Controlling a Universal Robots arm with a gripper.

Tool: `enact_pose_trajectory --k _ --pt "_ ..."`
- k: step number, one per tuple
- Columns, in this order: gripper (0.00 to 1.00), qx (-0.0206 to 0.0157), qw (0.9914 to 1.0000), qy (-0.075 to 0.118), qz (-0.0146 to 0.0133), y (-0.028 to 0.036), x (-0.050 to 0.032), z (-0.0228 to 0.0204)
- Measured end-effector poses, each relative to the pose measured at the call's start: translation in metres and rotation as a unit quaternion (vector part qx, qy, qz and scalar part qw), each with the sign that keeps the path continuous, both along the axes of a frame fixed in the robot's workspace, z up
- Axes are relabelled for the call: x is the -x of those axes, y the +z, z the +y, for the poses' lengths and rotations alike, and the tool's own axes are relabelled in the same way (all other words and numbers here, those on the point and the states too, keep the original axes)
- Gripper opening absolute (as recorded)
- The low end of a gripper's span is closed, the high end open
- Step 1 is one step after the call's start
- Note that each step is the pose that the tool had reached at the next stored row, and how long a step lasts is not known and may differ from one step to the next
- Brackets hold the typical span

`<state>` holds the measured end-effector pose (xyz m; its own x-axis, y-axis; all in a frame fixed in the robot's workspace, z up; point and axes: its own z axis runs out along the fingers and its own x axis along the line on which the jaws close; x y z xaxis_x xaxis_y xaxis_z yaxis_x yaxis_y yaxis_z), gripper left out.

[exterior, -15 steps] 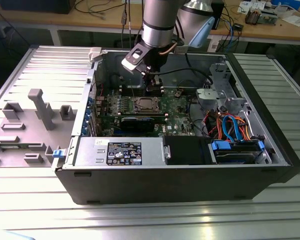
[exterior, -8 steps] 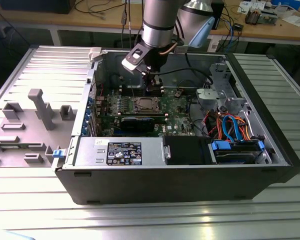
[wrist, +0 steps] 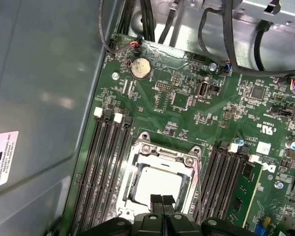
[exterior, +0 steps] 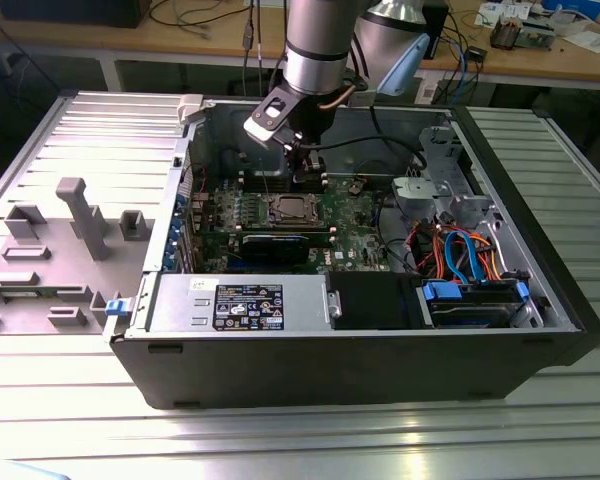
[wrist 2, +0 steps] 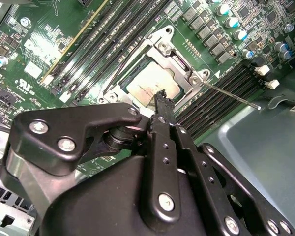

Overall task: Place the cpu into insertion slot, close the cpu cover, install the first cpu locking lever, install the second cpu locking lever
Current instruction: 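Install the first cpu locking lever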

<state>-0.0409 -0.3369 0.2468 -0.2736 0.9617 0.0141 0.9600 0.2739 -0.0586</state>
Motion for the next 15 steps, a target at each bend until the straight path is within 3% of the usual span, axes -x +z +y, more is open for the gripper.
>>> enact_pose_trajectory --k 8,15 --pt "0.11 0.0000 0.99998 0.007 0.0000 0.0000 0.0000 0.0000" --pt "0.11 0.0000 0.99964 0.027 0.0000 0.0000 0.0000 0.0000"
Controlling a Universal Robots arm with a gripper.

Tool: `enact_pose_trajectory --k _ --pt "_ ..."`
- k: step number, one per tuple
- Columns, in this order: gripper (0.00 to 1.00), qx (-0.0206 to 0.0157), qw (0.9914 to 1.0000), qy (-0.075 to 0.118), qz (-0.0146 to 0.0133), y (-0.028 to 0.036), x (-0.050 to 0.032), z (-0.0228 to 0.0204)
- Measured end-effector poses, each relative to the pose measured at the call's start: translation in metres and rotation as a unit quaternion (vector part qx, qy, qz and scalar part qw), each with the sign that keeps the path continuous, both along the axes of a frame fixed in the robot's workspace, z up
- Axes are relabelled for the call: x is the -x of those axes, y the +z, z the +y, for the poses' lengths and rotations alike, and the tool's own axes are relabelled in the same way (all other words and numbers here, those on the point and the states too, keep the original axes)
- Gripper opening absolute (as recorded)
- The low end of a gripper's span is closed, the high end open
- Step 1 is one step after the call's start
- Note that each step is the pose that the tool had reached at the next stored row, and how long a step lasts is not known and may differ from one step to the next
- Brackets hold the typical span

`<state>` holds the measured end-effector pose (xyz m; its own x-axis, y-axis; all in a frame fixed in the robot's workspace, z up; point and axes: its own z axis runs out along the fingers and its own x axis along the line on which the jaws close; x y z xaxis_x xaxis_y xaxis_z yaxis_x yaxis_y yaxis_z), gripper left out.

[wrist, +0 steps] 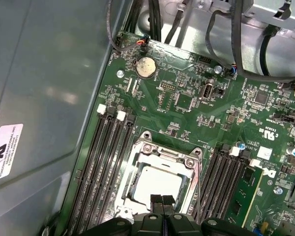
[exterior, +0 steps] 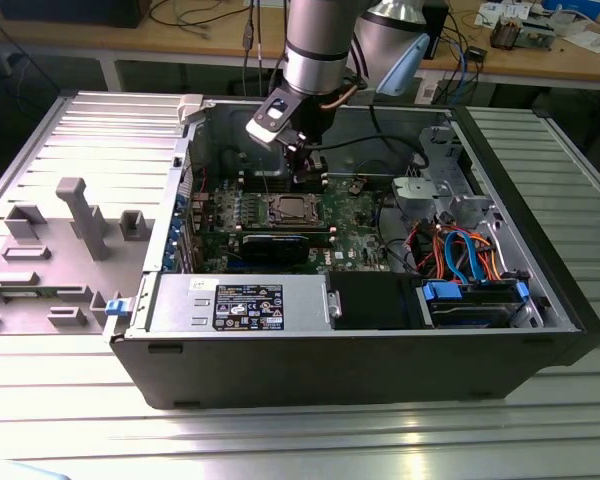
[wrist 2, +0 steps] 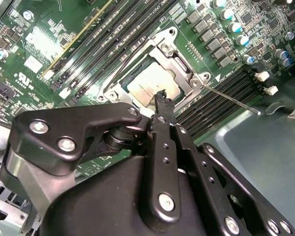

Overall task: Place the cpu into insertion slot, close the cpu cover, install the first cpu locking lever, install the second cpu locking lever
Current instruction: 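Install the first cpu locking lever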

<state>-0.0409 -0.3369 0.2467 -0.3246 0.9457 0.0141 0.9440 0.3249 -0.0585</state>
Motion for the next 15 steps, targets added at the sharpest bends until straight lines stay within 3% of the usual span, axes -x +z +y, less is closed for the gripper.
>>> enact_pose_trajectory --k 15 --pt "0.11 0.0000 0.99972 0.024 0.0000 0.0000 0.0000 0.0000"
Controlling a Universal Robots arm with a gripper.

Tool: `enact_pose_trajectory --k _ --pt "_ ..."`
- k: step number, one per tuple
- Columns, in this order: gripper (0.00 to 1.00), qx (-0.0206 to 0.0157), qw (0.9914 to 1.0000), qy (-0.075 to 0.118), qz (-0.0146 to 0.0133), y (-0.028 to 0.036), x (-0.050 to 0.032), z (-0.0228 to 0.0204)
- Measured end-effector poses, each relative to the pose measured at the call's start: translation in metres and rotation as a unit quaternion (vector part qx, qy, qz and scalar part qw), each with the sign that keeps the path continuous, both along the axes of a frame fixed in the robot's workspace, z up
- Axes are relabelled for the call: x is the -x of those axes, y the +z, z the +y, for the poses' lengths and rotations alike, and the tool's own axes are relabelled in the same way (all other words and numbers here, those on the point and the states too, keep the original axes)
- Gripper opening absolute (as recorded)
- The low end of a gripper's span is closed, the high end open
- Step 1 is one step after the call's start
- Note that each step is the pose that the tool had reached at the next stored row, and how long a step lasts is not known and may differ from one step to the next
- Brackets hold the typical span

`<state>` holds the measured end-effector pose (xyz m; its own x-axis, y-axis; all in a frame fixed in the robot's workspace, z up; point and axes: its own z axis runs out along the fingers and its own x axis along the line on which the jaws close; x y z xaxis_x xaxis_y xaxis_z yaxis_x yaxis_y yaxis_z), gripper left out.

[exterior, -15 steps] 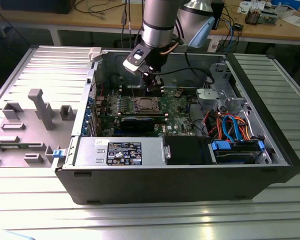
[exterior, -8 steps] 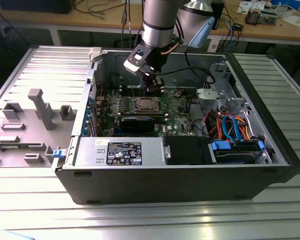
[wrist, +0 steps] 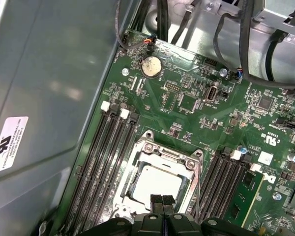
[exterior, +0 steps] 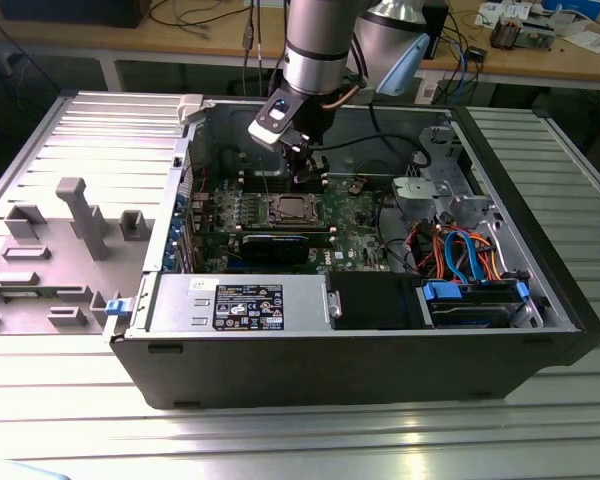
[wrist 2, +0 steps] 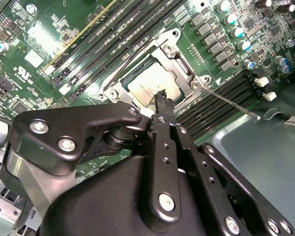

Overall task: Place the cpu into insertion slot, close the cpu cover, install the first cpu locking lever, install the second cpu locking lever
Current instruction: 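Install the first cpu locking lever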

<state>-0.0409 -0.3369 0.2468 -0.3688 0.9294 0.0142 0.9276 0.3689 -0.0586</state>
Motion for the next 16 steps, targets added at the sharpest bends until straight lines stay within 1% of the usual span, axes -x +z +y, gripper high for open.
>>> enact_pose_trajectory --k 16 --pt "0.11 0.0000 0.99988 0.016 0.0000 0.0000 0.0000 0.0000"
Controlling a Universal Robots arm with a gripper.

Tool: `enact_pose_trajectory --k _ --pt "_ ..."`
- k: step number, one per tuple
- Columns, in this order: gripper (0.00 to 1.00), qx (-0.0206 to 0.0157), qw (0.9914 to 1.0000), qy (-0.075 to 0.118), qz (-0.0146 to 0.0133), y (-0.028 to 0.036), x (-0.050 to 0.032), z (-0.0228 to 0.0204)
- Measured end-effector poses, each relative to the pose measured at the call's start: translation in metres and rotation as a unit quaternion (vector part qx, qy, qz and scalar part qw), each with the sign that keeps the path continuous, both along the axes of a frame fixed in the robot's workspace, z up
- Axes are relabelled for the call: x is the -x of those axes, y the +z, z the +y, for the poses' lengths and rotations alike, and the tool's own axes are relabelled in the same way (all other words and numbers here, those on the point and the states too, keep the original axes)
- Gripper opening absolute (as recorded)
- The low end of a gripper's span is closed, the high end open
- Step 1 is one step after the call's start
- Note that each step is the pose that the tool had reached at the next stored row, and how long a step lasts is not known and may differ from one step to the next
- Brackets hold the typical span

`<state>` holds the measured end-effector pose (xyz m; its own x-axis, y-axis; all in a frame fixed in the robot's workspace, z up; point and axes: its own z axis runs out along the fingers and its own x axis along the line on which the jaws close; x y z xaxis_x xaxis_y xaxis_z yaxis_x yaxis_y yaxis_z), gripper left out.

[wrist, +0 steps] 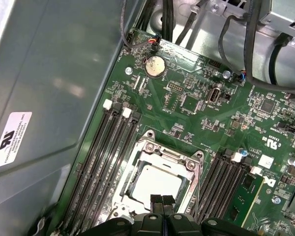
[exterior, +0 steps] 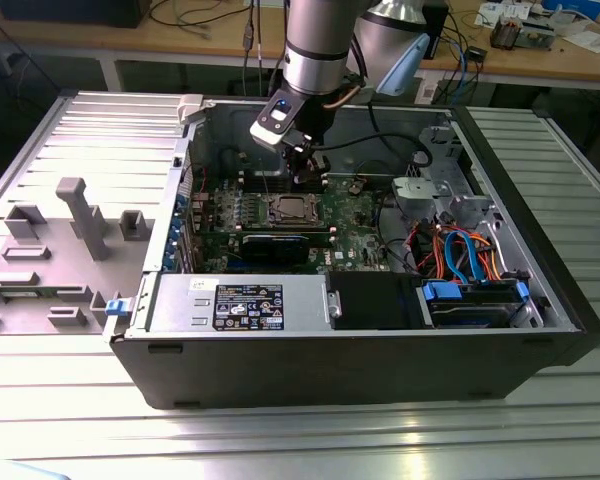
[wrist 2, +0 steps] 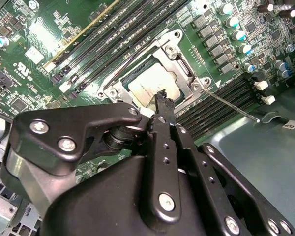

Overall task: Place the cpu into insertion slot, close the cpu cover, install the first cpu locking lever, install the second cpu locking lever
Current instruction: 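Install the first cpu locking lever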

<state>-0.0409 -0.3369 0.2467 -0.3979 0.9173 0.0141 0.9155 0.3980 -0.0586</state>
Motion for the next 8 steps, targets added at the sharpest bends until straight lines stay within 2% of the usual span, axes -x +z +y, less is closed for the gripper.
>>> enact_pose_trajectory --k 8 --pt "0.11 0.0000 0.99998 0.007 0.0000 0.0000 0.0000 0.0000"
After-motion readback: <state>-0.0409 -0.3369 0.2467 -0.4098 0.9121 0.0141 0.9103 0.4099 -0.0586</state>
